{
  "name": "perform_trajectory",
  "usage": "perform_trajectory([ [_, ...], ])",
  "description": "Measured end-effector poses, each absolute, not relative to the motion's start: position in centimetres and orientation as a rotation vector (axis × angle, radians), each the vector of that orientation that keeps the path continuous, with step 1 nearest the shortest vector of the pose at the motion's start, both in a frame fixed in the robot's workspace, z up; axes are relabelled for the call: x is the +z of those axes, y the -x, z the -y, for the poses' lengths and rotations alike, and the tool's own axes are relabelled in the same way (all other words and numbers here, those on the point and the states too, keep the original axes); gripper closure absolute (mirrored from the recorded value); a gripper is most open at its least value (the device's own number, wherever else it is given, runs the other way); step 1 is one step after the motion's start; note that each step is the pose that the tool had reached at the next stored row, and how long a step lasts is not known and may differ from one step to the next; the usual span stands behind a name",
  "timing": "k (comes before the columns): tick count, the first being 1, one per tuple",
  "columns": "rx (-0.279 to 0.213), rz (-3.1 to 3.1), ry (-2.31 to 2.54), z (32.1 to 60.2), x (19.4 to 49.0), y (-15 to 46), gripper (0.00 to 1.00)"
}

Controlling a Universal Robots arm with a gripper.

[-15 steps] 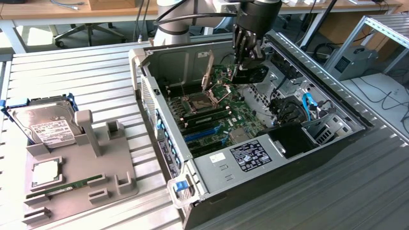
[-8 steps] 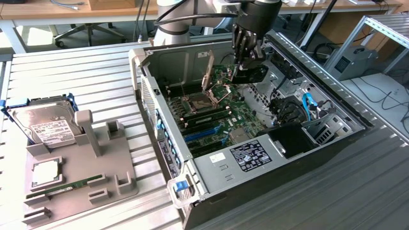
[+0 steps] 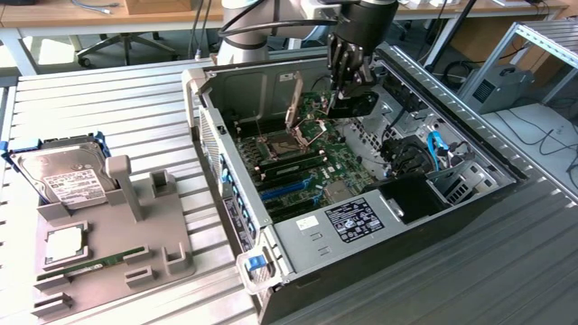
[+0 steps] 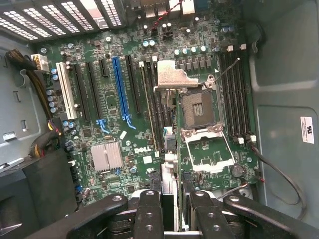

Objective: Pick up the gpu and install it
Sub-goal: 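Insert the gpu into the slot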

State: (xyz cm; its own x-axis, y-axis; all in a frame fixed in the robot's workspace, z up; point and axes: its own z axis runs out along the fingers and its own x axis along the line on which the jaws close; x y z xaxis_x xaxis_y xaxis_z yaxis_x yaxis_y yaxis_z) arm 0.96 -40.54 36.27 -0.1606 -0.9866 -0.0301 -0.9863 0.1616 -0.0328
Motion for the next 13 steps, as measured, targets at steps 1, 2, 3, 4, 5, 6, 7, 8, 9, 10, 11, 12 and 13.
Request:
perform_trajectory([
  [1, -0.008, -2.356, 2.011, 40.54, 36.27, -0.96, 0.73],
  [2, -0.008, -2.354, 2.013, 40.54, 36.27, -0.96, 0.73],
  [3, -0.008, -2.351, 2.016, 40.54, 36.27, -0.96, 0.73],
  [4, -0.008, -2.348, 2.020, 40.54, 36.27, -0.96, 0.73],
  [5, -0.008, -2.346, 2.022, 40.54, 36.27, -0.96, 0.73],
  [6, -0.008, -2.343, 2.026, 40.54, 36.27, -0.96, 0.73],
  [7, -0.008, -2.338, 2.031, 40.54, 36.27, -0.96, 0.73],
  [8, -0.008, -2.336, 2.033, 40.54, 36.27, -0.96, 0.73],
  [9, -0.008, -2.334, 2.036, 40.54, 36.27, -0.96, 0.73],
  [10, -0.008, -2.332, 2.039, 40.54, 36.27, -0.96, 0.73],
  [11, -0.007, -2.330, 2.041, 40.54, 36.27, -0.96, 0.73],
  [12, -0.007, -2.327, 2.044, 40.54, 36.27, -0.97, 0.73],
  [13, -0.007, -2.325, 2.046, 40.54, 36.27, -0.97, 0.73],
])
